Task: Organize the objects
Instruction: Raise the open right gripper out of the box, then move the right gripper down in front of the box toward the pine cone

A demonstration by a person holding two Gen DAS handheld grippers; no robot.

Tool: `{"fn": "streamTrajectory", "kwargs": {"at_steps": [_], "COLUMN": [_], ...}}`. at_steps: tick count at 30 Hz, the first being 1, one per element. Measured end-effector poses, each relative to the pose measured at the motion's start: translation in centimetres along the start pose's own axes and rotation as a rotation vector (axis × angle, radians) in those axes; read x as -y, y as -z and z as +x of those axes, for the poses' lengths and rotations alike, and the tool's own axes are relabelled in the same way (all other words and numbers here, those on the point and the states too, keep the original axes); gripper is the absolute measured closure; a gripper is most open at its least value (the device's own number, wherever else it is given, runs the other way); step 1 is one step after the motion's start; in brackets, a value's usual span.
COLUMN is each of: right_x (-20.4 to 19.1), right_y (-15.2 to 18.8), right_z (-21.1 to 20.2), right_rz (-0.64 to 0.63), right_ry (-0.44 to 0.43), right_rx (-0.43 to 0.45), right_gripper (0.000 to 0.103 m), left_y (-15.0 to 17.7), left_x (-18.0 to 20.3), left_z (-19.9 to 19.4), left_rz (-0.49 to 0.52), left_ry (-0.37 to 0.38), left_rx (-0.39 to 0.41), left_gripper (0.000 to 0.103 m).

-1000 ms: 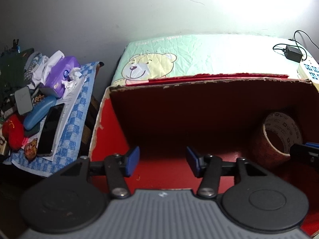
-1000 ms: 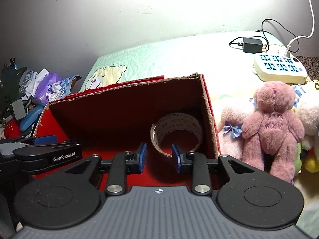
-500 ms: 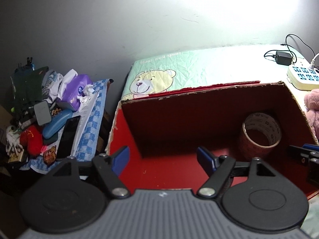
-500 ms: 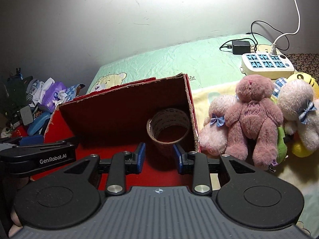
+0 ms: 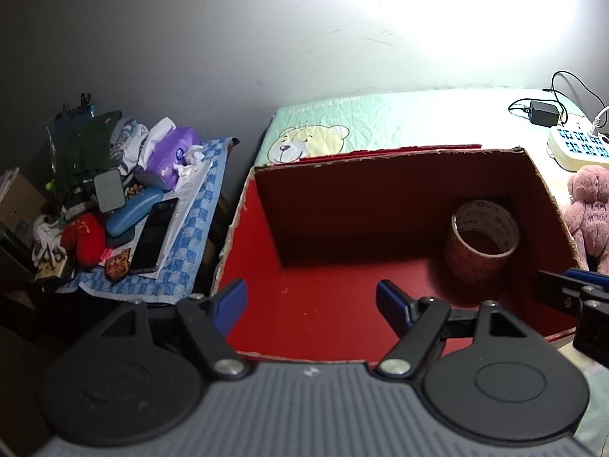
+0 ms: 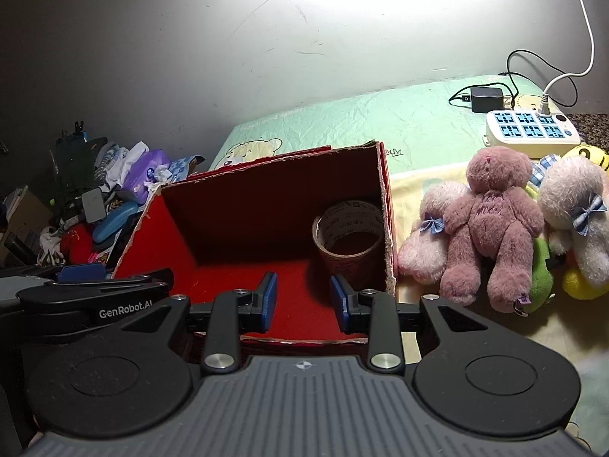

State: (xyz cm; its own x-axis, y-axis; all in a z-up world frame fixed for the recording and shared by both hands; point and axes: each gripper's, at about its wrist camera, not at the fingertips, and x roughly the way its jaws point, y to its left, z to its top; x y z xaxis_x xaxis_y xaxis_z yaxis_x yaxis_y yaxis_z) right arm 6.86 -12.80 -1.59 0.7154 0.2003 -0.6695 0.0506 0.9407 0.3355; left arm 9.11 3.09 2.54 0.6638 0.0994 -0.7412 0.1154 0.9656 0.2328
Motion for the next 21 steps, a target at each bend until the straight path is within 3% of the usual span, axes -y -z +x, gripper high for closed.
{"fn": "streamTrajectory", "kwargs": {"at_steps": [21], "right_x": [3.1], "right_y": [2.0], "right_z": [-2.1], "right_rz": [-0.035], "right_ry": [-0.140], "right_rx": [-0.077], "right_gripper": [0.070], "left_y": [3.0], "left_x": [3.5], "left_z": [-3.5], "left_rz": [-0.071], "left_ry": [-0.064], "left_rx": [-0.049], "left_gripper": [0.019]}}
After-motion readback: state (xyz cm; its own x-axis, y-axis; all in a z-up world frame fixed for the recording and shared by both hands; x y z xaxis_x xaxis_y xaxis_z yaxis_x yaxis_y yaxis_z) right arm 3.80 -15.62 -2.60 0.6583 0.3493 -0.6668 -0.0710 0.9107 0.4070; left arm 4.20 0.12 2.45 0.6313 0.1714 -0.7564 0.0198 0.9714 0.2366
